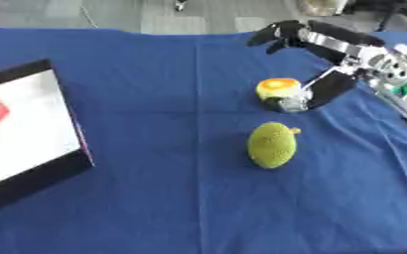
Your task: Pick up the objects with one hand, pass them to the other hand, and then place them into the box on the other side of the table.
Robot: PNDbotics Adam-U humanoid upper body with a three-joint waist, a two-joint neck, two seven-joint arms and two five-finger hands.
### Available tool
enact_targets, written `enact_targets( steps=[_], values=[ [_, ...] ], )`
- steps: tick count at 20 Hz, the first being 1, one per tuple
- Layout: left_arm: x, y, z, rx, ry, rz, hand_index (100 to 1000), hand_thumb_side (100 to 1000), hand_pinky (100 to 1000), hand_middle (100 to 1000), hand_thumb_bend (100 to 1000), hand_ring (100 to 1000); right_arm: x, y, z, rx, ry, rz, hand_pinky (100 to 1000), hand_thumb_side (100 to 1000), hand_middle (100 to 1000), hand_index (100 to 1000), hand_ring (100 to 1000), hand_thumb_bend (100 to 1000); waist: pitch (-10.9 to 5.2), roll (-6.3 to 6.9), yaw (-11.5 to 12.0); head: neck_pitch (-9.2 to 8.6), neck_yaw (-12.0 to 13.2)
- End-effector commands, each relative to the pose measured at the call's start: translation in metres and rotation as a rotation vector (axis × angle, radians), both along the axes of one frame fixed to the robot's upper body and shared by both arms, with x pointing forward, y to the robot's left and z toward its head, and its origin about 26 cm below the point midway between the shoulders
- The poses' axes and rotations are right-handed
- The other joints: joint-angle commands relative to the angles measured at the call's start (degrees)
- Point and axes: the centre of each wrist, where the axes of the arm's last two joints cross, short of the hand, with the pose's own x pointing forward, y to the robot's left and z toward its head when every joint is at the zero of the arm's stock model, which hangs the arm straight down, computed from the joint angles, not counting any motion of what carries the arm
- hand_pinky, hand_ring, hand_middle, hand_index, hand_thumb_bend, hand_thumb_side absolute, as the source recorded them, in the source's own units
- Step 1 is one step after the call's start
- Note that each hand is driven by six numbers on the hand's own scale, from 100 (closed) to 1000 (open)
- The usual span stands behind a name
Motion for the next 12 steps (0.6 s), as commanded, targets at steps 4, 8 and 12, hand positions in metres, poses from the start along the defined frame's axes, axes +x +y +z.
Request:
enact_targets(
  steps=[4,8,12],
  values=[
    [-0.003,-0.003,0.025,0.011,-0.067,-0.012,722,663,922,808,100,869,0.001,-0.017,0.014,-0.053,-0.016,-0.104,840,231,809,846,901,542,1.15,-0.71,0.8,-0.41,-2.0],
    [-0.003,-0.006,0.029,0.013,-0.078,-0.02,722,657,921,807,100,869,0.006,-0.029,0.012,-0.093,-0.023,-0.148,843,193,805,830,897,503,2.22,-0.88,1.3,-1.24,-3.1],
    [-0.003,-0.01,0.034,0.017,-0.094,-0.034,722,660,920,807,100,869,0.01,-0.042,0.009,-0.122,-0.034,-0.21,846,204,808,828,896,514,3.3,-0.95,1.9,-2.06,-4.3]
  ],
)
